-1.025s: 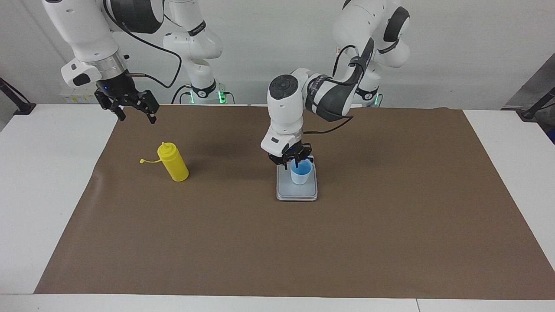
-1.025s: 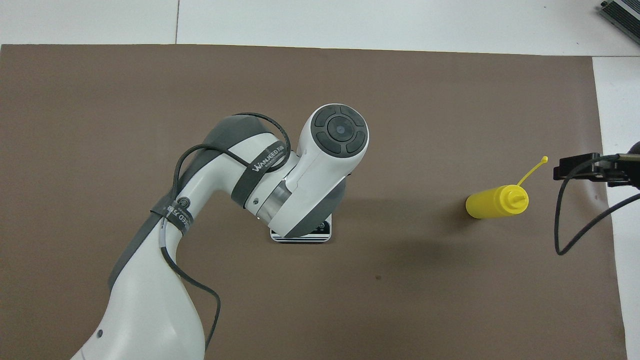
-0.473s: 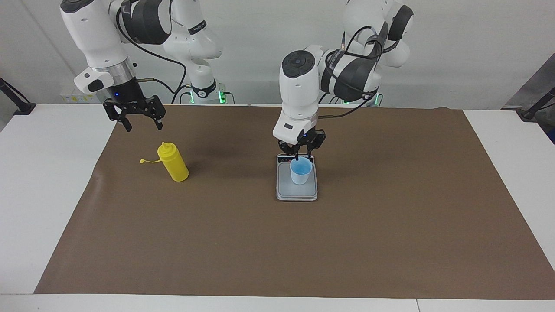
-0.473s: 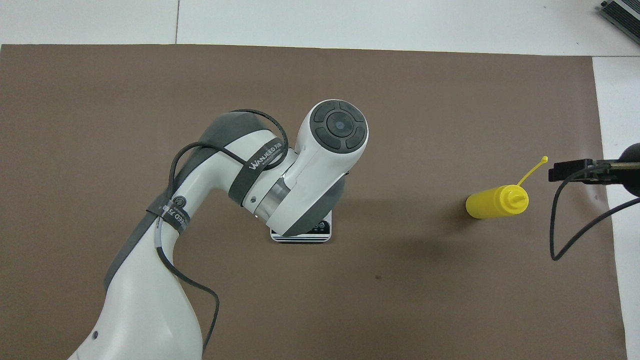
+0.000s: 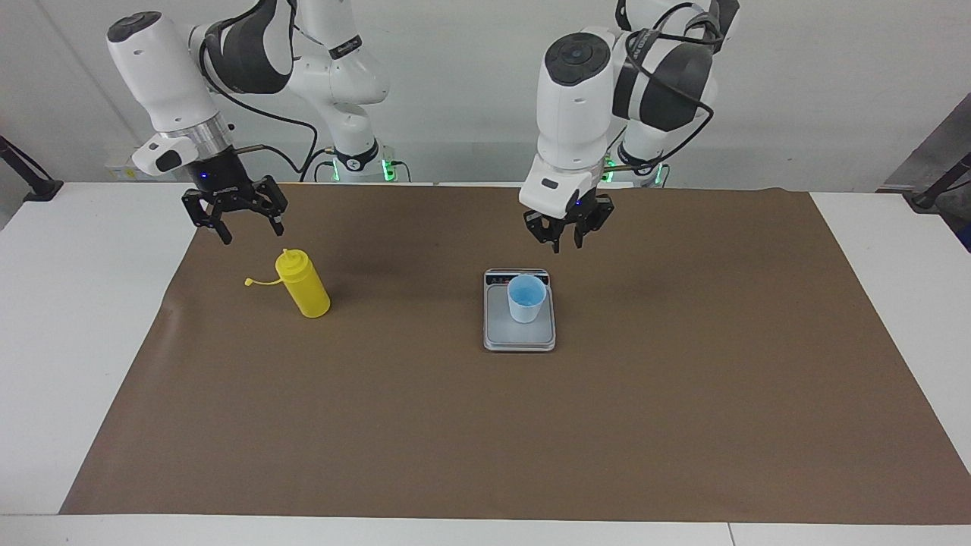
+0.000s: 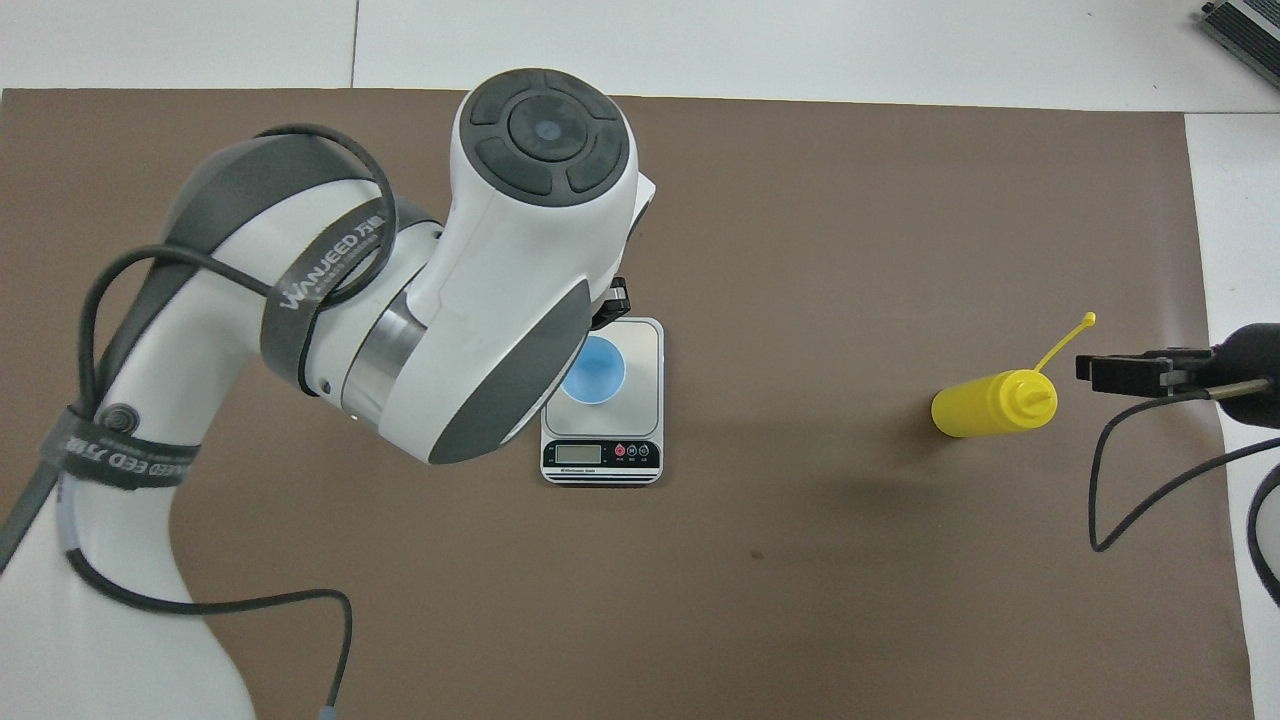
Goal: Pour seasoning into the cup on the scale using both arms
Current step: 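Withdraw the left gripper while the right gripper opens near the bottle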
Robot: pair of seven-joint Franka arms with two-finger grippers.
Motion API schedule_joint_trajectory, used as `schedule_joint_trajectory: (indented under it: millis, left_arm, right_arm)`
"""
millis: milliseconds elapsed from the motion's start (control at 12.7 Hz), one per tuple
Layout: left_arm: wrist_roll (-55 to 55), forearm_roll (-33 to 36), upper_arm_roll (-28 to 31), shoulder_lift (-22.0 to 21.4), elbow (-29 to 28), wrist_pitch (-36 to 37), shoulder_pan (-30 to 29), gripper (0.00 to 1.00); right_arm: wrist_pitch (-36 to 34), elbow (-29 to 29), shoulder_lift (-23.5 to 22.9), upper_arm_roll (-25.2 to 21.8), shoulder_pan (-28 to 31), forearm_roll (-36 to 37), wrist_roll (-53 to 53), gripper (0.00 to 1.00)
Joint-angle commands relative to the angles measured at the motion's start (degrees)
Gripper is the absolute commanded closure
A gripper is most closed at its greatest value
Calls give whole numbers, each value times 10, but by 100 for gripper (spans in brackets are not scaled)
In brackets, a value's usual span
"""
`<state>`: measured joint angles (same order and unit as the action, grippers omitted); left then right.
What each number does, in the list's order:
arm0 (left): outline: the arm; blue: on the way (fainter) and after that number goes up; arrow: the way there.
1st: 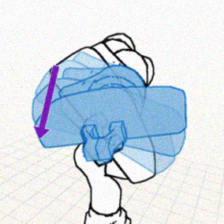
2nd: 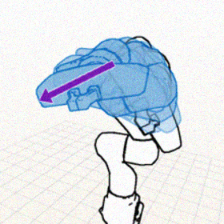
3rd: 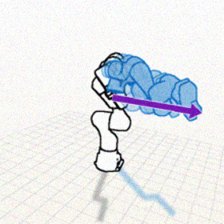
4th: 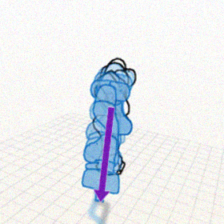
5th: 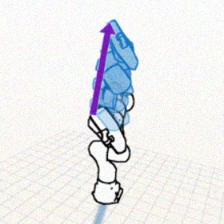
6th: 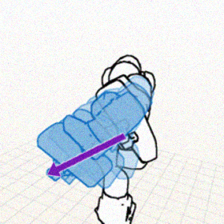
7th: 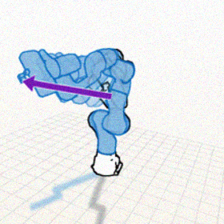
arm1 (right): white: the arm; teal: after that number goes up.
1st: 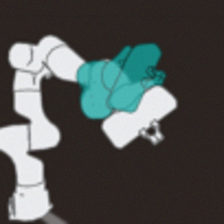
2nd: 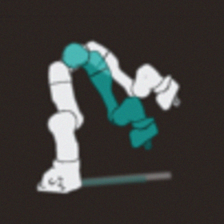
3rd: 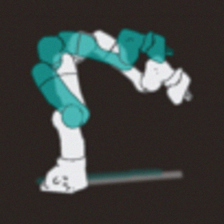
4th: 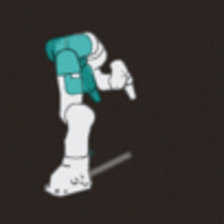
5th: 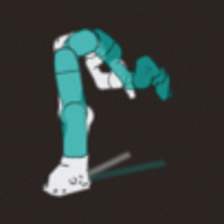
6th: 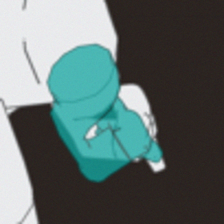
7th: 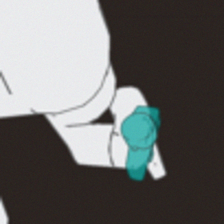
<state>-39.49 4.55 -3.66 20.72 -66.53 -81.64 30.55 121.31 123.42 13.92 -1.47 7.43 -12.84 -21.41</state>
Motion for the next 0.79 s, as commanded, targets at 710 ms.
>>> schedule_joint_trajectory:
  millis: [710]
  left_arm:
    - [338, -15, 7, -119, -11, 122, -220, 54]
  right_arm:
    - [44, 96, 55, 1, 77, -163, -426, 0]
